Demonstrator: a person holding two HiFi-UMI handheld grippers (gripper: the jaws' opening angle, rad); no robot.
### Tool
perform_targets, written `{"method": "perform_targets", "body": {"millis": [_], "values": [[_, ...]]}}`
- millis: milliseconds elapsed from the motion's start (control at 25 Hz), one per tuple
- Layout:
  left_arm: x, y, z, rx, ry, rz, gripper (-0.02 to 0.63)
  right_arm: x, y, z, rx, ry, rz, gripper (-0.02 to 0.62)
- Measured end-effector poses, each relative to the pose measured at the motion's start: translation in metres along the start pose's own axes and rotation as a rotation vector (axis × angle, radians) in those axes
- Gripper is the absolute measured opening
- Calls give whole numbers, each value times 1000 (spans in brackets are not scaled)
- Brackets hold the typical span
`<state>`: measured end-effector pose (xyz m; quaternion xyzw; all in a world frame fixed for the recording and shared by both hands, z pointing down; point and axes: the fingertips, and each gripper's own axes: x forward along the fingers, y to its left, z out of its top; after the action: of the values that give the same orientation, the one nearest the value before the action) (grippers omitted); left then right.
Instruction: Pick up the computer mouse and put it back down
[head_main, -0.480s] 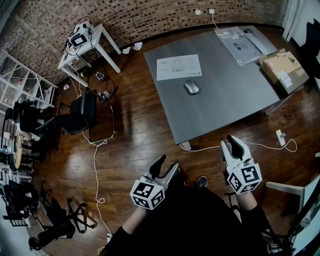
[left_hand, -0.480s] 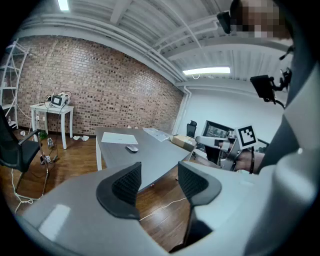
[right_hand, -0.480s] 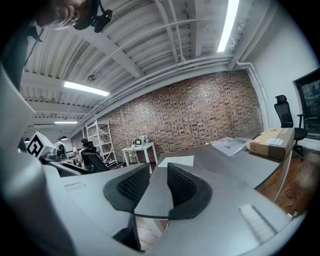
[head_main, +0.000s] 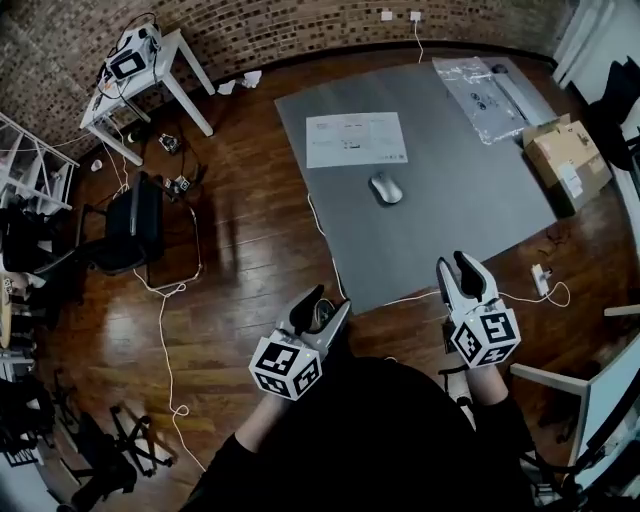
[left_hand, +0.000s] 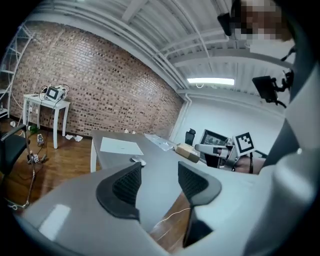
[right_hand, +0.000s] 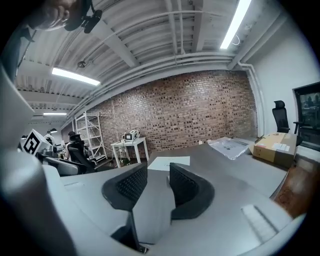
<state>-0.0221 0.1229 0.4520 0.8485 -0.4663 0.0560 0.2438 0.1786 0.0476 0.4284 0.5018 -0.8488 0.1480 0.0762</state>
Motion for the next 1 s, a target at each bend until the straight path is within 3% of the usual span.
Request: {"method": "perform_targets", "body": {"millis": [240, 360, 480, 640, 800, 1000], "values": [[35, 66, 48, 34, 11, -93, 216, 82, 12, 14, -30, 75, -60, 144], [51, 87, 58, 87, 39, -137, 216, 117, 9, 9, -43, 124, -88, 149], [63, 101, 70, 85, 42, -162, 216, 149, 2, -3, -64, 189, -98, 166], [77, 117, 81, 56, 34, -130, 216, 186, -18, -28, -107, 287, -90, 190], [80, 129, 87, 7, 19, -49, 216, 229, -36, -56, -145, 400, -54, 244], [79, 130, 82, -26, 32, 17, 216, 273, -59, -101, -144, 576, -29, 302]]}}
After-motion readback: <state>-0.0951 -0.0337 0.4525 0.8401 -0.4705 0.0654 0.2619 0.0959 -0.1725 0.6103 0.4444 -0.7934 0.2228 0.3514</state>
